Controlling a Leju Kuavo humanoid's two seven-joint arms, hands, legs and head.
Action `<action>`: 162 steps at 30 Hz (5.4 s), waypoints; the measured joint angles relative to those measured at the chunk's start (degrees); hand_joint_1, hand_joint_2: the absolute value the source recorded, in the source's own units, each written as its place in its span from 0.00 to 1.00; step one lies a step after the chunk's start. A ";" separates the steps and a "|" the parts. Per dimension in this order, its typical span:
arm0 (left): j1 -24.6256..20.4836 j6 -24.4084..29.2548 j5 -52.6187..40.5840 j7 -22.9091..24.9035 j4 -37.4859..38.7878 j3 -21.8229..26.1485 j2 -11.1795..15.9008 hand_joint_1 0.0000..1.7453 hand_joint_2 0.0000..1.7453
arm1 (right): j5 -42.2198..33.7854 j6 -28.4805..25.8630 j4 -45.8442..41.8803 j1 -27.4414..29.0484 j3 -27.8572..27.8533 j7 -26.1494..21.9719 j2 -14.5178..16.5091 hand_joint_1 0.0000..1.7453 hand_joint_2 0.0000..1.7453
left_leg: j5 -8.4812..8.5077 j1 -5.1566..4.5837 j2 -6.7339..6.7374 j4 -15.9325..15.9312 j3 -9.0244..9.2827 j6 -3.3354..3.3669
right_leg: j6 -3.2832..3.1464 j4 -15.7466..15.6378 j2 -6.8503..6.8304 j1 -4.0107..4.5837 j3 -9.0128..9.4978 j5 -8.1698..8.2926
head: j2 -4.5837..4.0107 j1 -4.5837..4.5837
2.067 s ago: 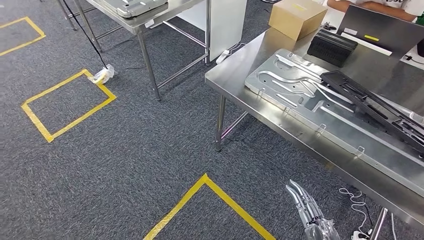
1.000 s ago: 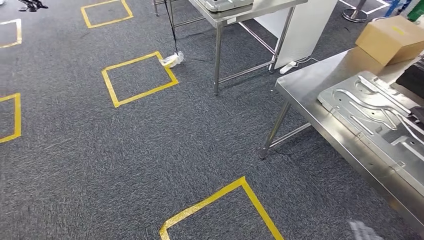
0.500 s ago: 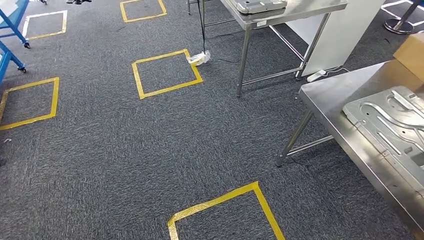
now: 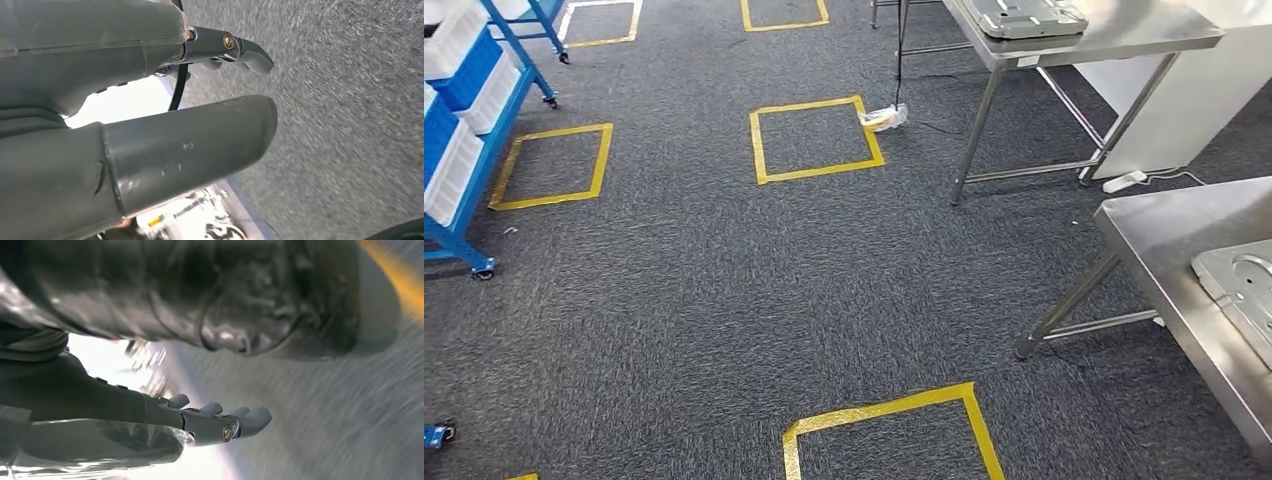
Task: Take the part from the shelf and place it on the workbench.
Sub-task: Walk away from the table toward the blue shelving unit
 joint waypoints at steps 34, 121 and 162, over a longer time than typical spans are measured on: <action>0.33 0.95 1.04 0.73 0.00 1.58 0.42 0.00 0.00 | 14.98 7.96 12.43 -0.26 2.36 -4.21 -2.93 0.00 0.00 | -0.78 0.31 -1.59 0.31 0.02 -1.50 | -0.82 -1.08 1.08 0.15 -0.82 0.87 | 0.00 -0.15; 0.12 2.12 -1.66 -1.93 0.00 -0.08 -1.73 0.00 1.00 | 19.78 8.17 17.51 -1.89 -1.05 -6.92 -5.94 0.00 1.00 | -0.28 0.47 1.48 -0.52 1.40 -0.41 | 0.51 5.50 -1.63 -0.38 -3.34 -1.36 | 0.00 -0.51; 0.13 2.74 -2.14 -1.16 -0.16 -0.79 -2.17 0.00 1.00 | 11.74 4.31 18.09 -1.99 3.87 -0.73 -7.05 0.00 1.00 | -1.48 -0.22 4.67 0.36 1.50 0.82 | -0.85 -0.10 -3.04 0.07 -1.27 0.52 | 0.00 -0.74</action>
